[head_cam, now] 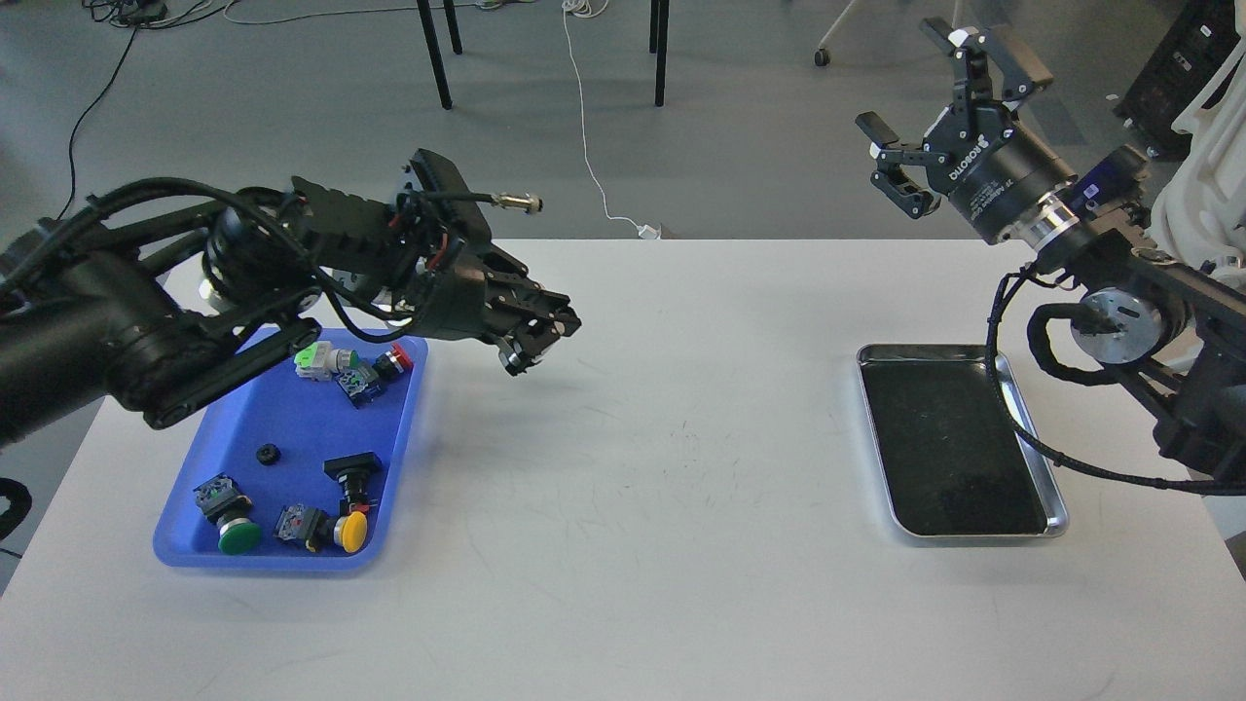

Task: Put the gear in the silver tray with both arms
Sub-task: 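Lift the black gear with the left gripper and carry it toward table center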

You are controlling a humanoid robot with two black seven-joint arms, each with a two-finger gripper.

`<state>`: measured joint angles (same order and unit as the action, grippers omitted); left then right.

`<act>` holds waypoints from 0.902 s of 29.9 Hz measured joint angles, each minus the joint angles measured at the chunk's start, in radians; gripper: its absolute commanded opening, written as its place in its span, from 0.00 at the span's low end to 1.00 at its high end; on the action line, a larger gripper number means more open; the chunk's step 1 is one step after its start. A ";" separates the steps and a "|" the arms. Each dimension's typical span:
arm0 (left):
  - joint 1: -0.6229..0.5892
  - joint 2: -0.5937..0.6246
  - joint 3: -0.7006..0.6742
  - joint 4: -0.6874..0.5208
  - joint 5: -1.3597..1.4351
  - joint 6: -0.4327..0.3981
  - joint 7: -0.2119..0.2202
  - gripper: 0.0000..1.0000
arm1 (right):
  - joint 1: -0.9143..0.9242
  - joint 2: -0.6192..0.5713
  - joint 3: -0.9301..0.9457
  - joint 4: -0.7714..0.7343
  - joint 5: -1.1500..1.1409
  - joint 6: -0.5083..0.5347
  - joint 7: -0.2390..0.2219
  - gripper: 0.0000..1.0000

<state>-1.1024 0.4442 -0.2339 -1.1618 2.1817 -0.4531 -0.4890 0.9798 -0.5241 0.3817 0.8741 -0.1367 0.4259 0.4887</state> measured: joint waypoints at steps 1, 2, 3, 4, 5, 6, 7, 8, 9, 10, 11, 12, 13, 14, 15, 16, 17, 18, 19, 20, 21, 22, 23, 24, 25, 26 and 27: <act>-0.005 -0.033 0.022 0.019 0.000 -0.001 0.000 0.17 | 0.023 -0.001 -0.022 -0.001 0.000 0.000 0.000 0.99; -0.008 -0.066 0.042 0.038 0.000 -0.001 0.000 0.17 | 0.044 -0.001 -0.047 -0.001 0.000 0.000 0.000 0.99; -0.011 -0.094 0.055 0.056 0.000 -0.001 0.000 0.17 | 0.060 -0.001 -0.068 -0.001 0.000 0.000 0.000 0.99; -0.013 -0.124 0.066 0.079 0.000 -0.001 0.000 0.17 | 0.079 -0.001 -0.092 0.000 0.000 0.000 0.000 0.99; -0.014 -0.153 0.075 0.103 0.000 -0.001 0.000 0.17 | 0.097 0.000 -0.114 0.000 0.000 0.000 0.000 0.99; -0.015 -0.181 0.083 0.126 0.000 -0.001 0.000 0.17 | 0.111 0.001 -0.133 0.002 0.000 0.000 0.000 0.99; -0.016 -0.203 0.090 0.147 0.000 -0.001 0.000 0.17 | 0.121 0.002 -0.148 0.002 0.000 0.000 0.000 0.99; -0.017 -0.228 0.100 0.171 0.000 -0.001 0.001 0.17 | 0.130 0.004 -0.160 0.003 -0.001 0.000 0.000 0.99; -0.019 -0.256 0.111 0.195 0.000 -0.001 0.001 0.17 | 0.136 0.006 -0.169 0.003 -0.002 0.000 0.000 0.99; -0.021 -0.281 0.119 0.214 0.000 -0.001 0.001 0.17 | 0.140 0.007 -0.173 0.003 -0.002 0.000 0.000 0.99; -0.023 -0.307 0.129 0.235 0.000 -0.001 0.000 0.17 | 0.143 0.008 -0.177 0.003 -0.003 0.000 0.000 0.99; -0.025 -0.333 0.140 0.256 0.000 -0.001 0.001 0.17 | 0.144 0.008 -0.181 0.003 -0.003 0.000 0.000 0.99; -0.025 -0.356 0.150 0.275 0.000 0.000 0.001 0.17 | 0.145 0.008 -0.184 0.003 -0.004 0.000 0.000 0.99; -0.025 -0.375 0.159 0.289 0.000 0.001 0.001 0.18 | 0.145 0.008 -0.185 0.003 -0.005 0.000 0.000 0.99; -0.025 -0.396 0.167 0.303 0.000 0.003 0.001 0.18 | 0.145 0.009 -0.187 0.003 -0.006 0.000 0.000 0.99; -0.025 -0.415 0.173 0.313 0.000 0.005 0.001 0.18 | 0.145 0.009 -0.189 0.003 -0.008 0.001 0.000 0.99; -0.023 -0.426 0.176 0.319 0.000 0.006 0.001 0.18 | 0.145 0.009 -0.190 0.003 -0.010 0.001 0.000 0.99; -0.021 -0.435 0.178 0.324 0.000 0.006 0.001 0.18 | 0.144 0.009 -0.195 0.004 -0.011 0.002 0.000 0.99; -0.019 -0.439 0.180 0.329 0.000 0.006 0.000 0.18 | 0.143 0.009 -0.202 0.004 -0.012 0.002 0.000 0.99; -0.019 -0.442 0.180 0.335 0.000 0.007 0.000 0.18 | 0.143 0.010 -0.208 0.004 -0.012 0.002 0.000 0.99; -0.018 -0.443 0.181 0.348 0.000 0.007 0.000 0.18 | 0.143 0.010 -0.213 0.004 -0.012 0.002 0.000 0.99; -0.017 -0.444 0.181 0.366 0.000 0.007 0.000 0.18 | 0.141 0.011 -0.217 0.004 -0.012 0.002 0.000 0.99; -0.016 -0.444 0.182 0.387 0.000 0.008 0.000 0.18 | 0.138 0.014 -0.220 0.004 -0.012 0.002 0.000 0.99; -0.015 -0.444 0.182 0.405 0.000 0.008 0.001 0.18 | 0.137 0.017 -0.222 0.003 -0.012 0.002 0.000 0.99; -0.015 -0.444 0.182 0.423 0.000 0.009 0.001 0.18 | 0.136 0.020 -0.223 0.004 -0.012 0.002 0.000 0.99; -0.013 -0.444 0.183 0.438 0.000 0.010 0.001 0.19 | 0.135 0.022 -0.223 0.004 -0.012 0.002 0.000 0.99; -0.012 -0.444 0.187 0.446 0.000 0.012 0.001 0.19 | 0.134 0.023 -0.223 0.003 -0.012 0.002 0.000 0.99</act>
<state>-1.1148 0.0003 -0.0472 -0.7154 2.1818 -0.4413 -0.4884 1.1141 -0.5013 0.1582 0.8769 -0.1488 0.4281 0.4887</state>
